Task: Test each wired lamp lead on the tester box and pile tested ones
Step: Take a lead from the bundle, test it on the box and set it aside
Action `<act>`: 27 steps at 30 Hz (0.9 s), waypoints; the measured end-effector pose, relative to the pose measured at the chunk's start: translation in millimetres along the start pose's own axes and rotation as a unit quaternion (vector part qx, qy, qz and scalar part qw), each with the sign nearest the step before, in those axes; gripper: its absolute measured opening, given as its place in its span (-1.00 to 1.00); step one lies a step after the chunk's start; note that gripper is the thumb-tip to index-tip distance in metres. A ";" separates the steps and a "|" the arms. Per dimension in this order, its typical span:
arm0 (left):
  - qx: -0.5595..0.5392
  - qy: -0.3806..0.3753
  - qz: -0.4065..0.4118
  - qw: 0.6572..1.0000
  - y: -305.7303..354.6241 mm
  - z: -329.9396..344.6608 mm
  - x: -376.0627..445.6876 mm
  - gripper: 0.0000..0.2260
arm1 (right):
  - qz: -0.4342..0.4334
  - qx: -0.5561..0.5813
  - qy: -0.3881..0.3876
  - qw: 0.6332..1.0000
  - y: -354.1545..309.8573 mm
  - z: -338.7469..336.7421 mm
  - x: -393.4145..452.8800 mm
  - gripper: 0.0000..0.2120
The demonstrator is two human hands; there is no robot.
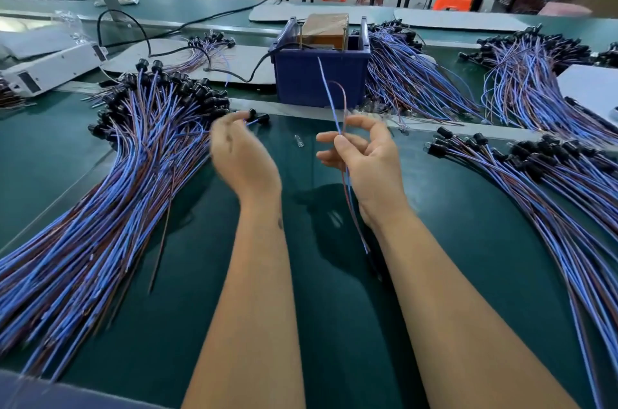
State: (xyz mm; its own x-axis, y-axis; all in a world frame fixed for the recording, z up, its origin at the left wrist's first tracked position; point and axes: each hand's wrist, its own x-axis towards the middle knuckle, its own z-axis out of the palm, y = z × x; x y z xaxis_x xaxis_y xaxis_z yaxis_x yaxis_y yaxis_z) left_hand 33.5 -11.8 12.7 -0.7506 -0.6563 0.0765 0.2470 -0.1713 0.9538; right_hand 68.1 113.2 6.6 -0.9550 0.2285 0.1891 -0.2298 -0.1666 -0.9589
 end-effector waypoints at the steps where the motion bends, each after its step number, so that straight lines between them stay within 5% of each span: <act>1: 0.018 -0.096 -0.053 0.994 -2.8 8.6 -4.0 -0.79 | 0.005 -0.015 -0.006 1.000 0.3 0.3 -0.3 -0.82; 3: 0.053 -0.259 -0.117 0.957 -9.9 22.2 -13.9 -0.66 | 0.004 -0.061 -0.016 0.998 1.9 0.7 -0.2 -0.83; 5: 0.054 -0.316 -0.109 0.941 -17.5 28.7 -21.4 -0.67 | -0.003 -0.112 -0.014 0.994 3.3 0.7 -0.2 -0.83; 16: 0.083 -0.386 -0.082 0.915 -16.6 23.4 -18.7 -0.74 | -0.002 -0.181 0.044 0.983 10.3 -3.3 4.5 -0.93; 27: 0.076 -0.337 -0.051 0.937 -27.2 25.4 -25.7 -0.72 | 0.009 -0.183 0.063 0.981 9.1 -3.0 2.3 -0.86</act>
State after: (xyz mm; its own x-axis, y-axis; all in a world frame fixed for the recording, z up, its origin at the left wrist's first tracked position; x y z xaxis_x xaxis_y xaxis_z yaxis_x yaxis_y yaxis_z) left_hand 30.4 28.3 -7.8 -0.9947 -0.0196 0.1007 0.1018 -0.0681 0.9925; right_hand 64.4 115.1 -2.3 -0.9226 0.3486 0.1653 -0.1077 0.1786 -0.9780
